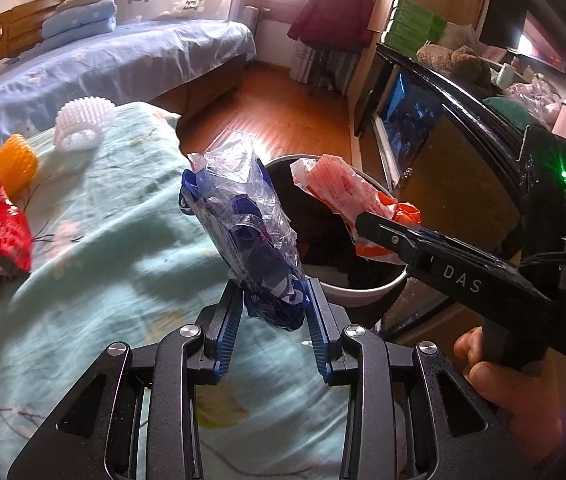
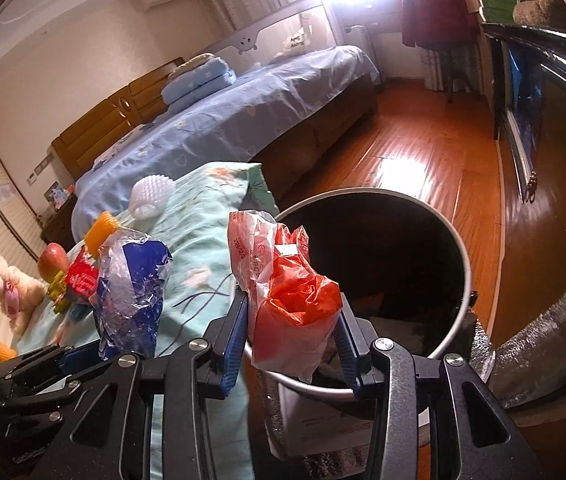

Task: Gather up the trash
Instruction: 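Carry the blue bag and orange-pink bag over the trash bin with both tools, then open both tools to drop the bags into the bin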

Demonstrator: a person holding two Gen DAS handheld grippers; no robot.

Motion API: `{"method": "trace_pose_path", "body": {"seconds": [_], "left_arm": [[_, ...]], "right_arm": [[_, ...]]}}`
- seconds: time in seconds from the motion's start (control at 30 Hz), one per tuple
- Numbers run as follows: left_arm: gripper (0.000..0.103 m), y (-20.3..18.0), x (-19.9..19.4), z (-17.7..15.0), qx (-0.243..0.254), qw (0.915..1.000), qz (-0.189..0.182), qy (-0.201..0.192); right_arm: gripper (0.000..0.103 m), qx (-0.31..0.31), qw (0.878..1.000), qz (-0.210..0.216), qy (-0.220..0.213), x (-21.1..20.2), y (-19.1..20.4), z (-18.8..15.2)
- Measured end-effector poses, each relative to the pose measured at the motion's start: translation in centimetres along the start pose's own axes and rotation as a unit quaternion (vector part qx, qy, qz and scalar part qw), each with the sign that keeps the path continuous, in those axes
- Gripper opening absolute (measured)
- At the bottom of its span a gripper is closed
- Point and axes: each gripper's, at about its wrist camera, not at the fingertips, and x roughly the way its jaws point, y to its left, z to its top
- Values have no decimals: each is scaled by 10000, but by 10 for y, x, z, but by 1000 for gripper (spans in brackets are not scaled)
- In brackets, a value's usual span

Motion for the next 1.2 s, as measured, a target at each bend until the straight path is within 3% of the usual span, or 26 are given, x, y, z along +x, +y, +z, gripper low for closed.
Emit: {"method": "trace_pose_path", "body": {"seconds": [0.5, 1.2], "left_arm": [[31, -8, 31, 15, 10, 9993, -257, 282], [35, -18, 53, 29, 105, 9990, -193, 382]], "right_arm": [[42, 79, 9994, -308, 100, 12, -29, 16], [44, 227, 9988, -387, 208, 27, -49, 27]]}}
